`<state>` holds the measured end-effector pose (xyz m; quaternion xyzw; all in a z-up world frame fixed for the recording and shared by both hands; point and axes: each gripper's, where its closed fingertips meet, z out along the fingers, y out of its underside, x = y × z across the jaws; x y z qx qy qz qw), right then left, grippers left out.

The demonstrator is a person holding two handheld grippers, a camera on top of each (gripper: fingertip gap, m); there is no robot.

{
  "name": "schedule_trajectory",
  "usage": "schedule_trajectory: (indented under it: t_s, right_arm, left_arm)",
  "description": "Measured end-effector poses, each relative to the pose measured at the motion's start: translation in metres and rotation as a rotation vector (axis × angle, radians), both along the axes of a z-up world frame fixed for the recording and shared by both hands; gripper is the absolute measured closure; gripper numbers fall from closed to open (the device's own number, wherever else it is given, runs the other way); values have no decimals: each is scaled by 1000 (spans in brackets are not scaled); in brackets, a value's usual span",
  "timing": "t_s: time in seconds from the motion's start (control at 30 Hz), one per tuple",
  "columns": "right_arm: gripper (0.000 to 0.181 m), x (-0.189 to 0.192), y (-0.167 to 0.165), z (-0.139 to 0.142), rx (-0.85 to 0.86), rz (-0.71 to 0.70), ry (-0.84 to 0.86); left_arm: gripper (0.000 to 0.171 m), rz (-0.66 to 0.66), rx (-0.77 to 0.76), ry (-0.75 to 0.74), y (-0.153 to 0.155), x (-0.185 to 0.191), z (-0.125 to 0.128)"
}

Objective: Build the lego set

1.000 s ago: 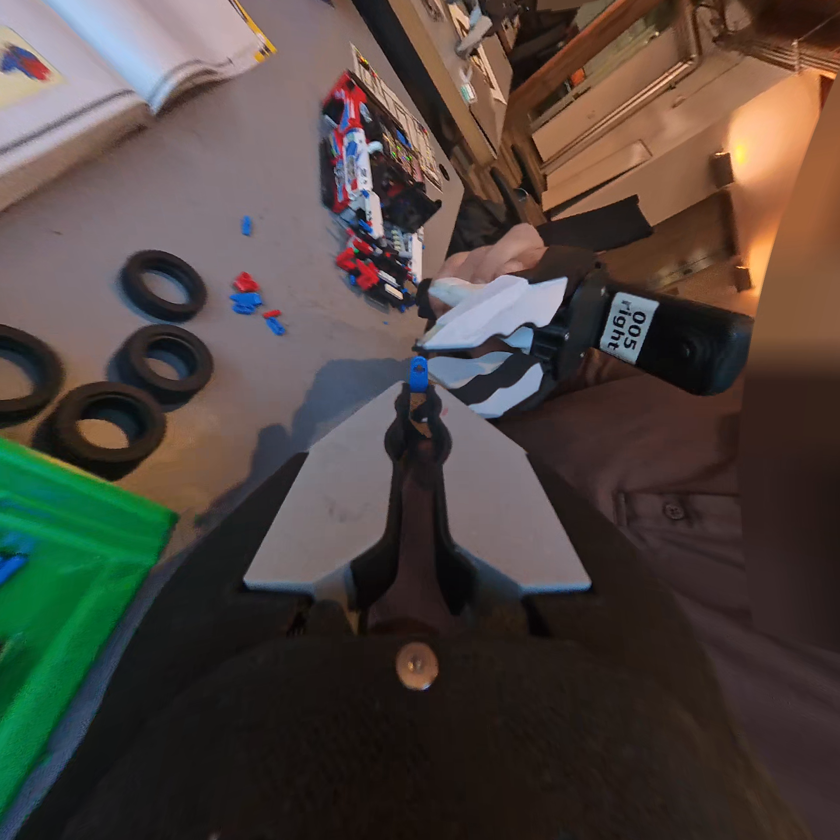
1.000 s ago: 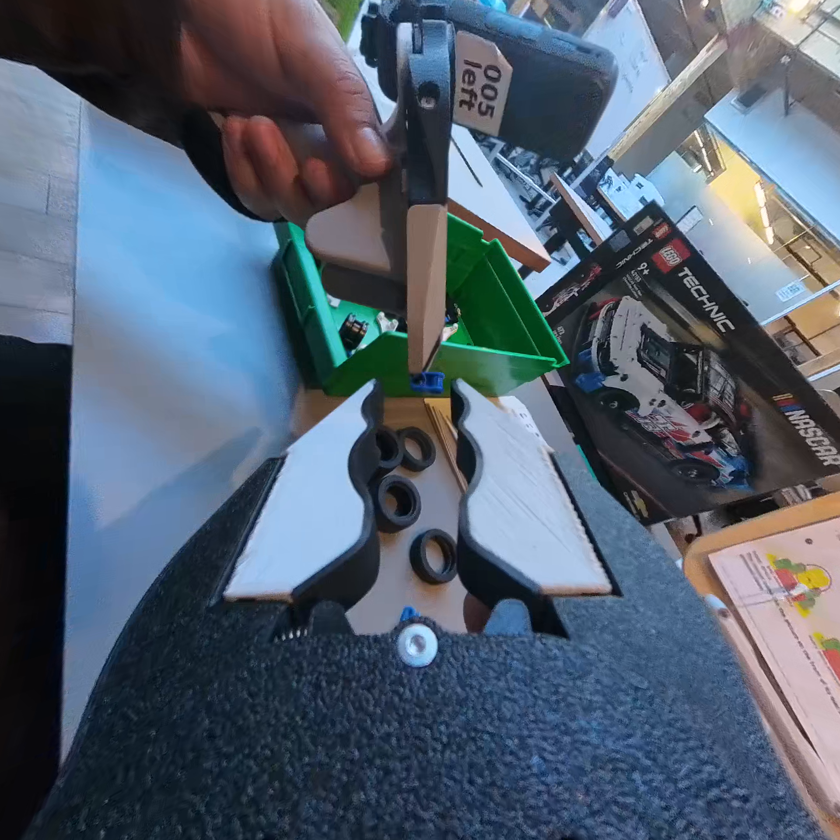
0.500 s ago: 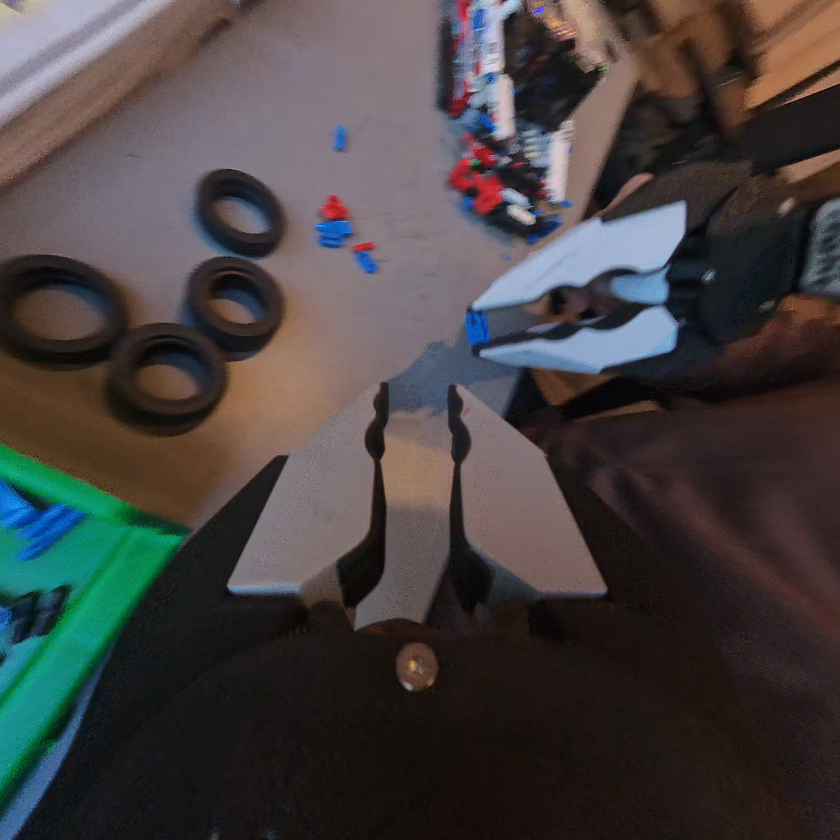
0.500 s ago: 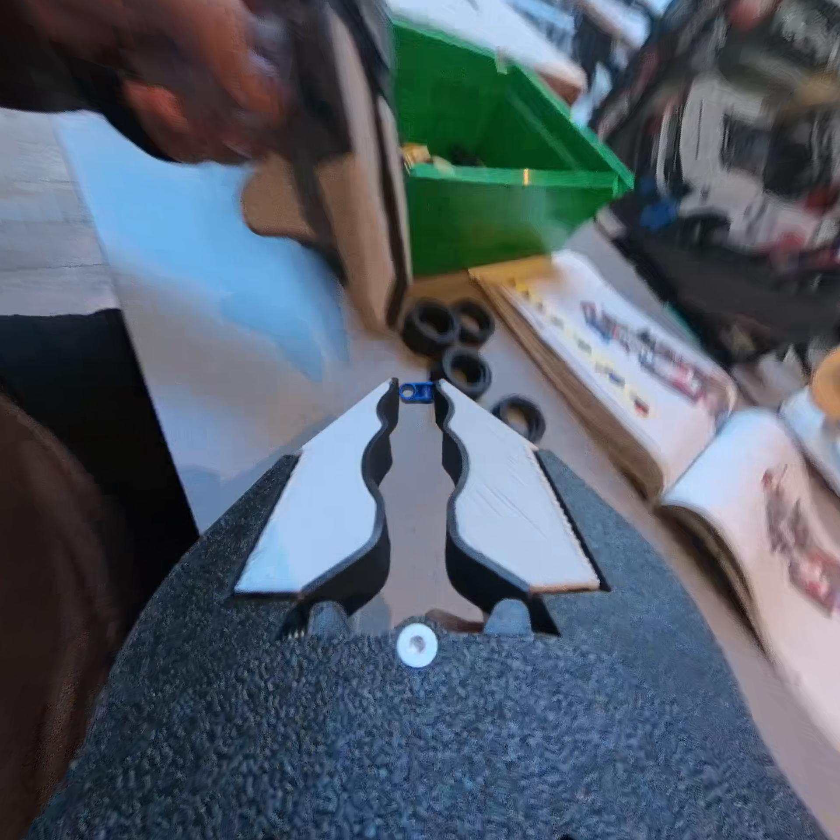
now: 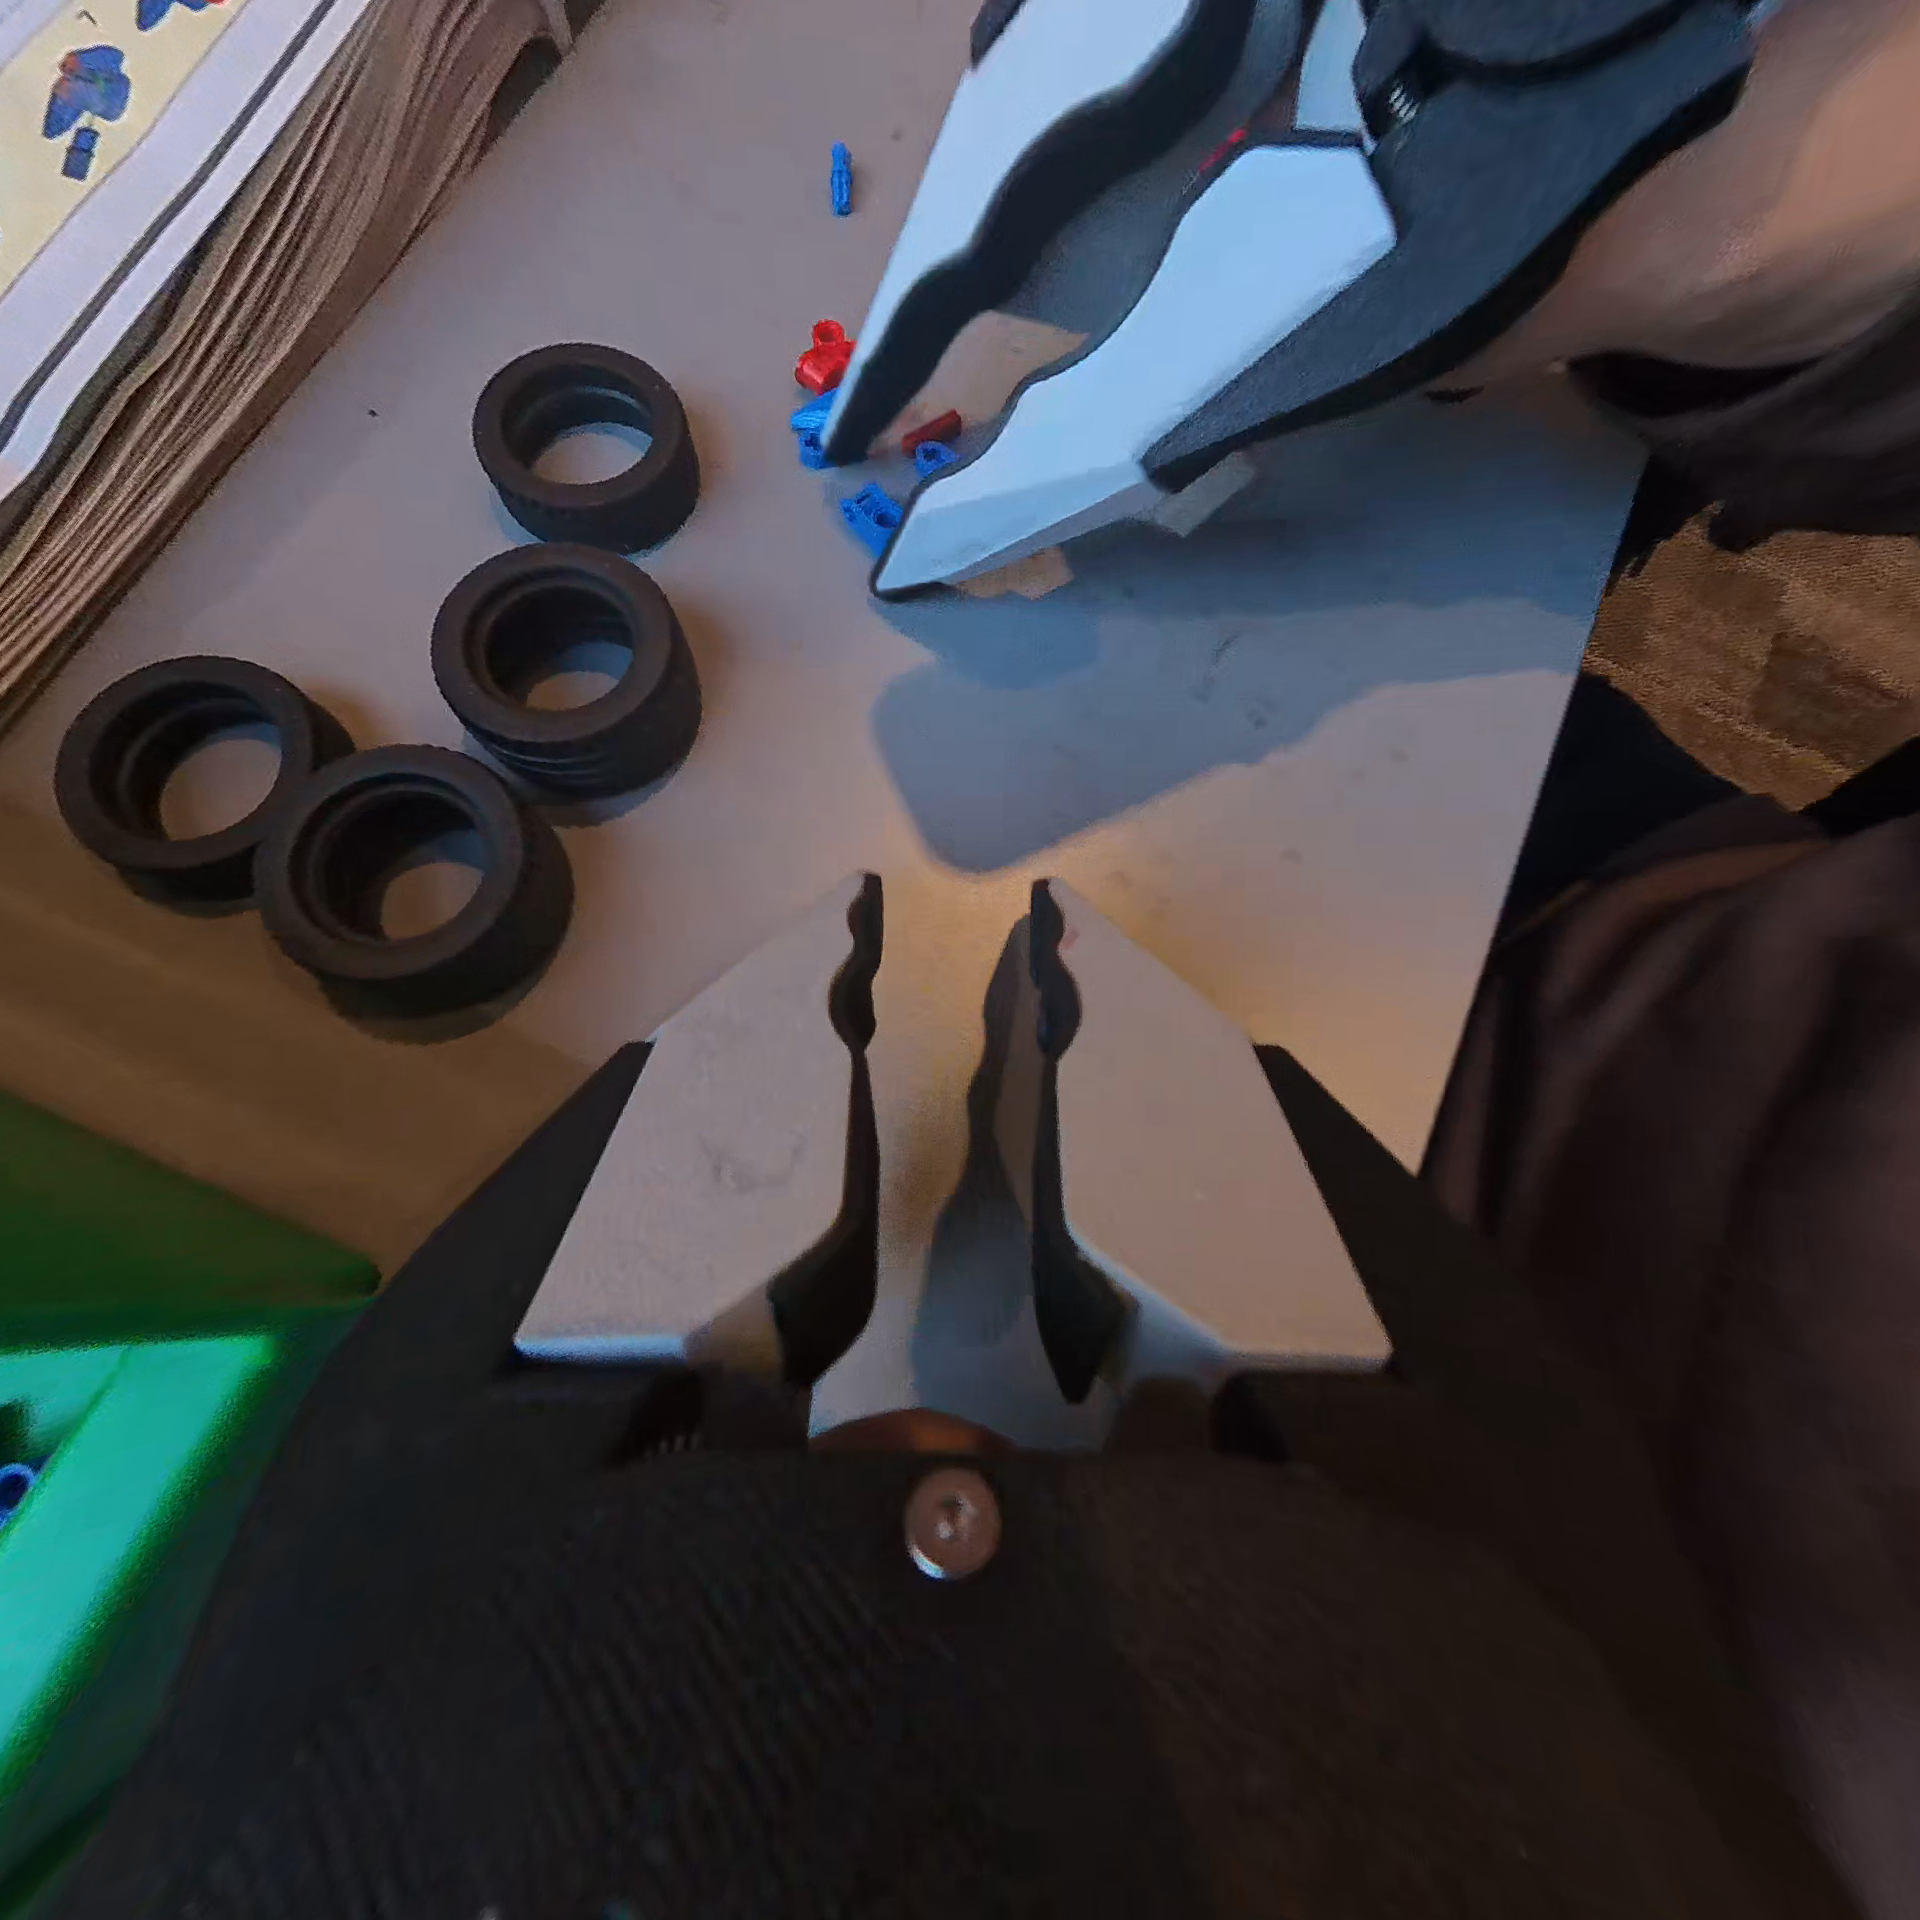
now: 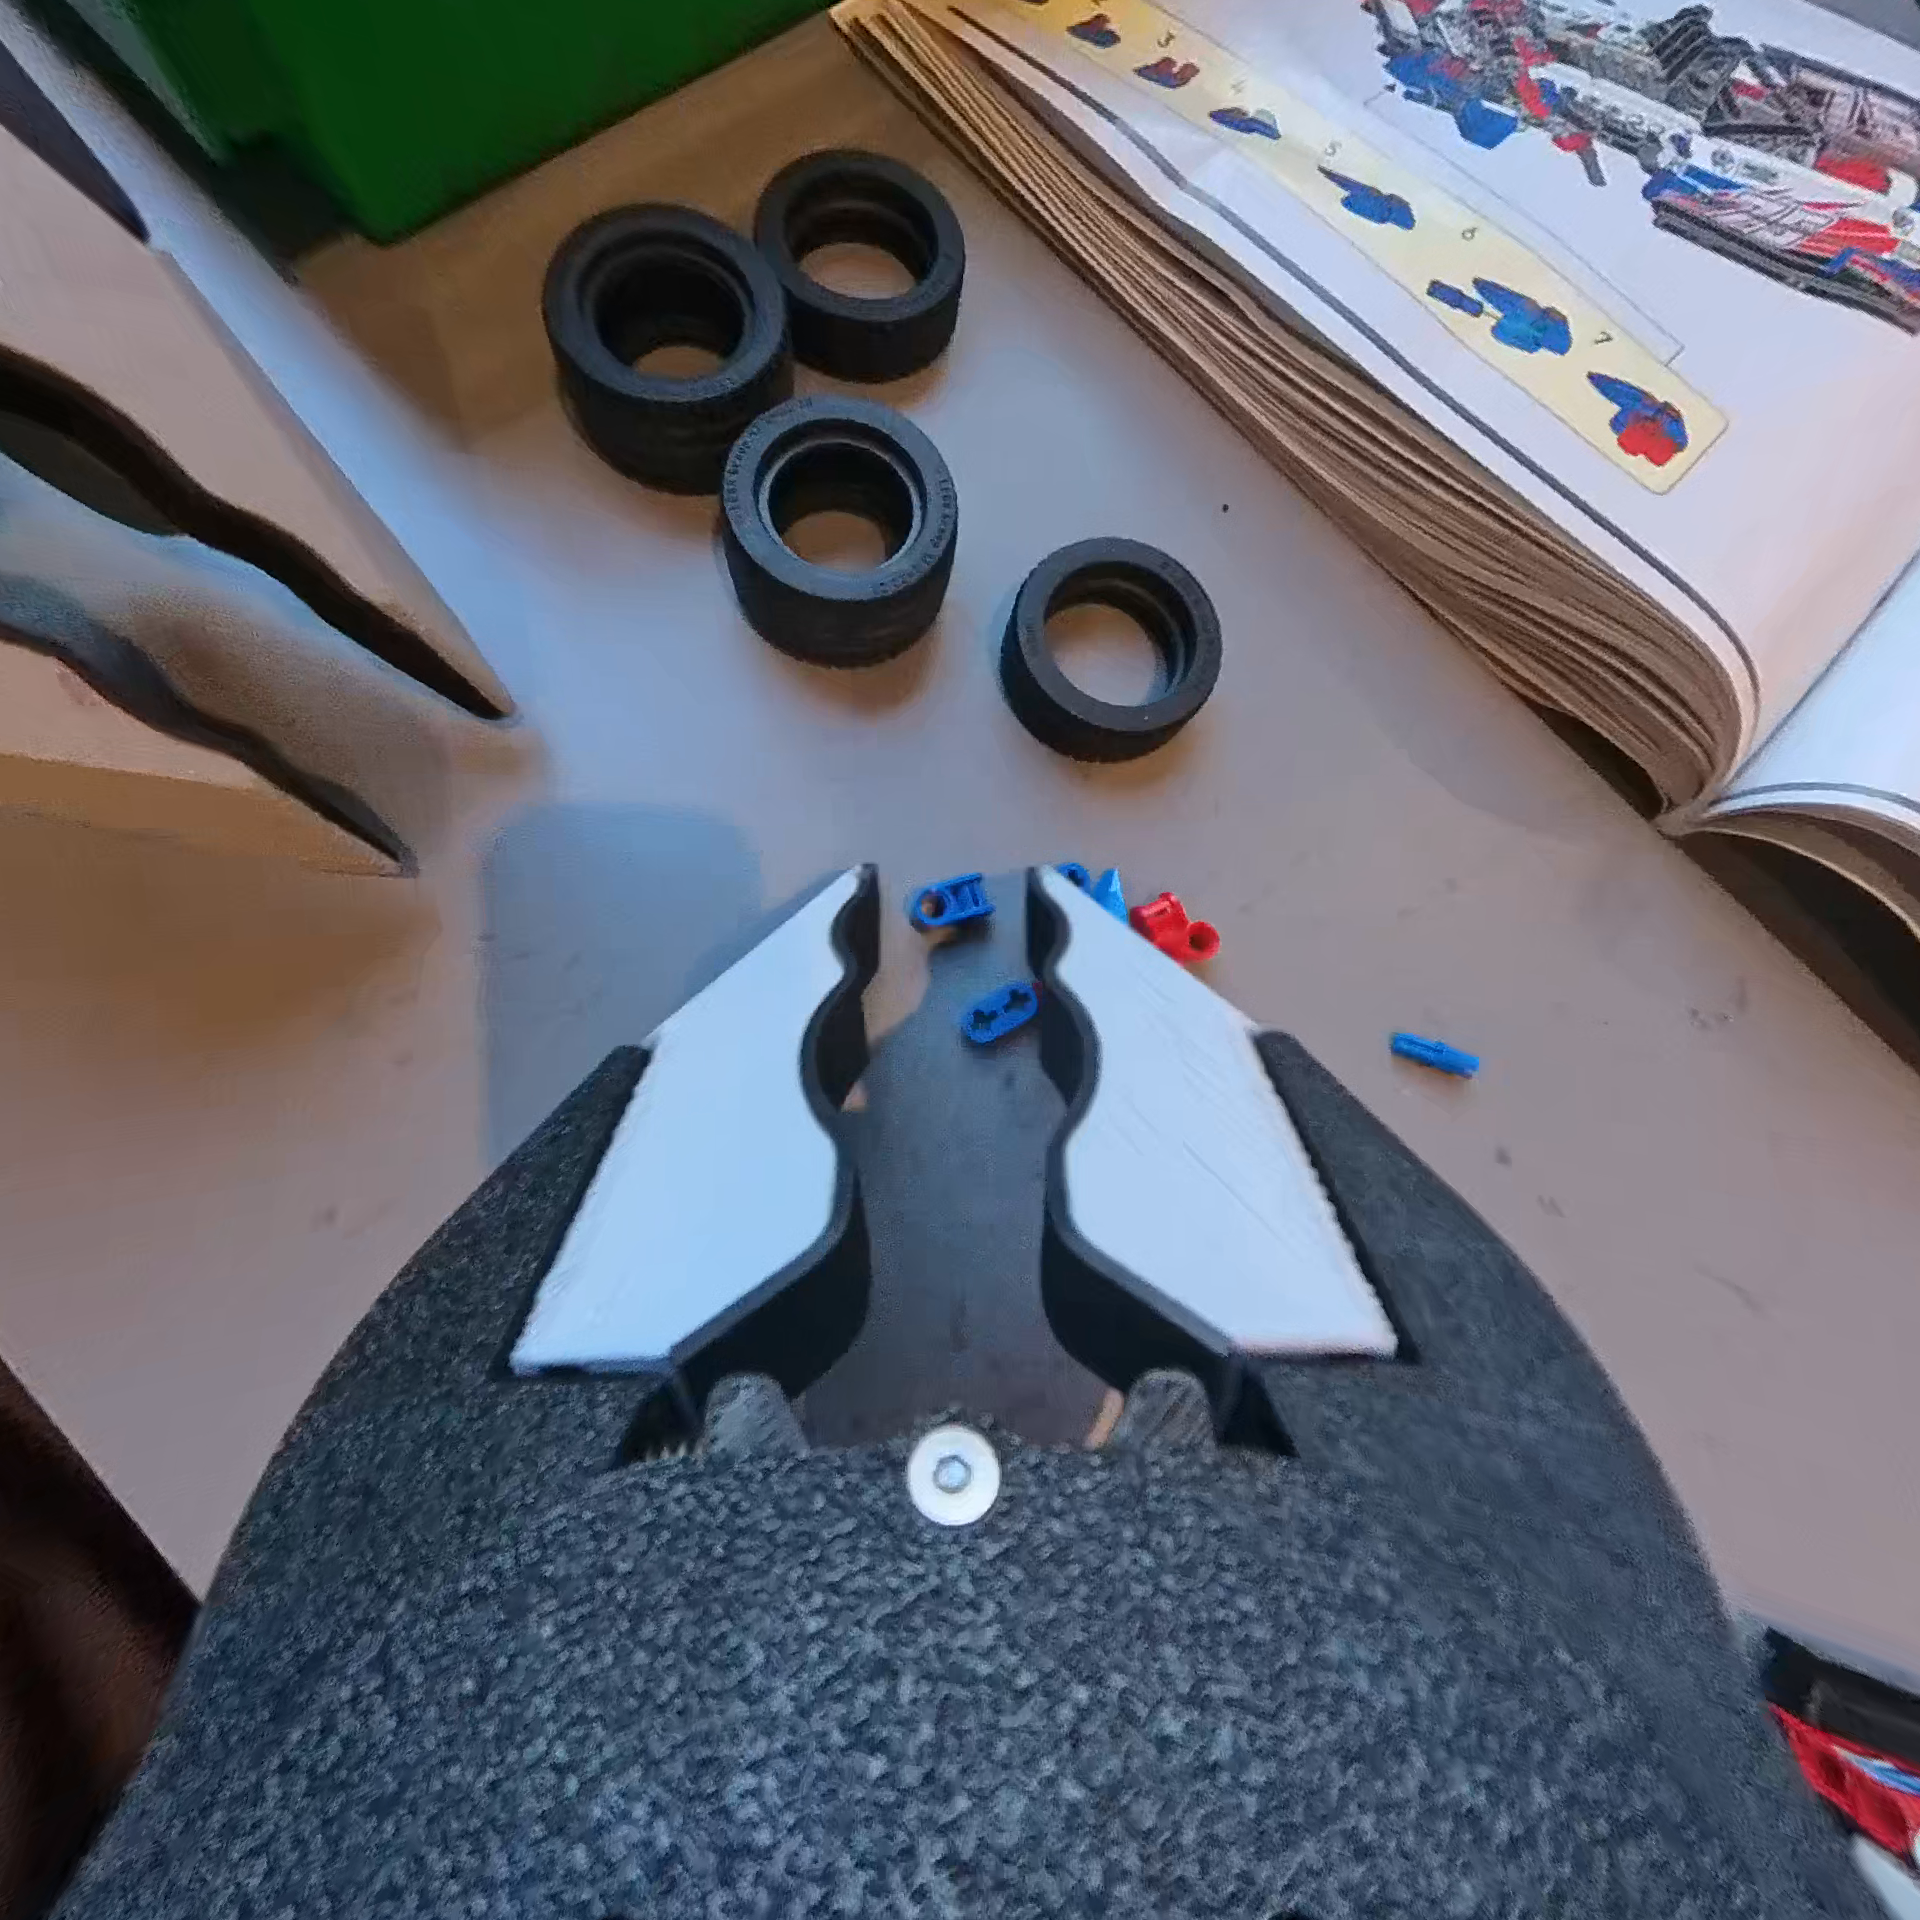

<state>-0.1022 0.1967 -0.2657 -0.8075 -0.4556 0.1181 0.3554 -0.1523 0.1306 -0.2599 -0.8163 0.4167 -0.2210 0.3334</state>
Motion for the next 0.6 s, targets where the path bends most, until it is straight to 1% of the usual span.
schedule_trajectory:
  t_s: [0.03,0.07,0.1,0.17,0.23,0.3,0.37,0.4,0.47,0.6]
  right_arm:
    - [147,1,-1,1,-3,-5,3]
    - [146,2,-2,2,-3,-10,12]
    - [146,3,-3,5,0,-15,28]
    - [145,5,-7,11,16,-34,77]
    - [144,2,-12,22,54,-43,168]
    - [145,0,-17,28,107,-37,226]
    - [147,-2,-18,38,178,-12,252]
    - [152,-4,-19,42,198,-3,272]
    - [152,-7,-19,42,183,20,290]
    - [150,-14,-19,38,127,65,300]
  left_arm:
    - [146,-7,9,-5,0,1,-2]
    - [146,-19,7,2,-2,2,-4]
    - [141,-33,20,0,-3,4,-3]
    - [140,-64,93,-29,-3,9,6]
    - [139,-88,165,-47,-1,13,14]
    - [135,-98,232,-62,2,14,21]
    - [131,-85,298,-101,3,10,32]
    - [131,-64,328,-118,4,4,37]
    - [131,-16,359,-116,5,-12,40]
    - [122,68,343,-115,7,-43,40]
